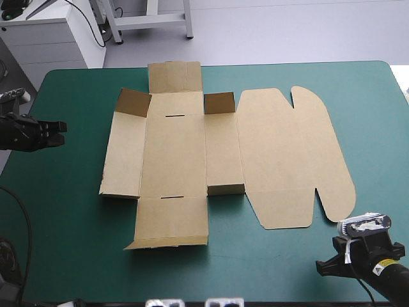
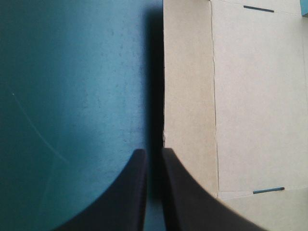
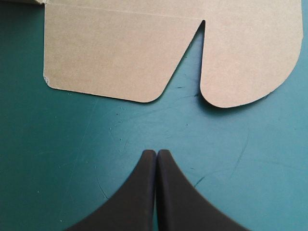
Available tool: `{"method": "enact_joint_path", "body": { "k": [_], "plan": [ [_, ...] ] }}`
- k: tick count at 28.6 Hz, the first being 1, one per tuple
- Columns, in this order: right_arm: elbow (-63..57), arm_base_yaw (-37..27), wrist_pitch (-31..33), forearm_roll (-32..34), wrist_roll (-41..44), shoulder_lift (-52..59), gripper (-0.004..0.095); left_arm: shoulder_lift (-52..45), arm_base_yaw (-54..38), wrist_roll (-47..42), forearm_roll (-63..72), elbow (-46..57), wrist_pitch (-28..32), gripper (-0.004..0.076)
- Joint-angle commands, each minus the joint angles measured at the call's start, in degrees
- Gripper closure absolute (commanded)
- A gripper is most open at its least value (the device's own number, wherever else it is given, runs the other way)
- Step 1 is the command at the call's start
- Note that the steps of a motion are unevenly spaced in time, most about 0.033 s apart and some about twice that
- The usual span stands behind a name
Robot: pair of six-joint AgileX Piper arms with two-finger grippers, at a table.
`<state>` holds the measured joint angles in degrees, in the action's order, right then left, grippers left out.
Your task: Fold the box
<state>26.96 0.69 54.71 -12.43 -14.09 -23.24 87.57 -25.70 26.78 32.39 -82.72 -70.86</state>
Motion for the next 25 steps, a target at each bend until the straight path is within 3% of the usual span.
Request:
{"method": "enact_joint_path", "body": {
  "k": [1, 4, 7, 19, 25],
  "plan": [
    [1.77, -0.45, -2.80, -0.95, -0.54, -0.32, 0.0928, 1.36, -0.24, 0.69, 7.24, -1.90, -2.86, 0.0468],
    [1.77, -0.45, -2.80, -0.62, -0.59, -0.32, 0.0928, 4.46, -0.24, 1.64, 10.22, -1.90, -2.96, 0.0264],
    [1.77, -0.45, -2.68, -0.44, -0.59, -0.32, 0.0928, 6.55, 0.48, 1.41, 9.25, -1.90, -2.96, 0.0177],
    [1.77, -0.45, -2.70, -0.47, -0.59, -0.32, 0.0928, 8.69, 2.57, 9.97, 16.48, 11.67, -2.08, 0.0176],
    [1.77, -0.45, -2.70, -0.58, -0.59, -0.32, 0.0928, 10.83, 4.71, 12.33, 18.13, 13.37, -1.19, 0.0176]
  ]
}}
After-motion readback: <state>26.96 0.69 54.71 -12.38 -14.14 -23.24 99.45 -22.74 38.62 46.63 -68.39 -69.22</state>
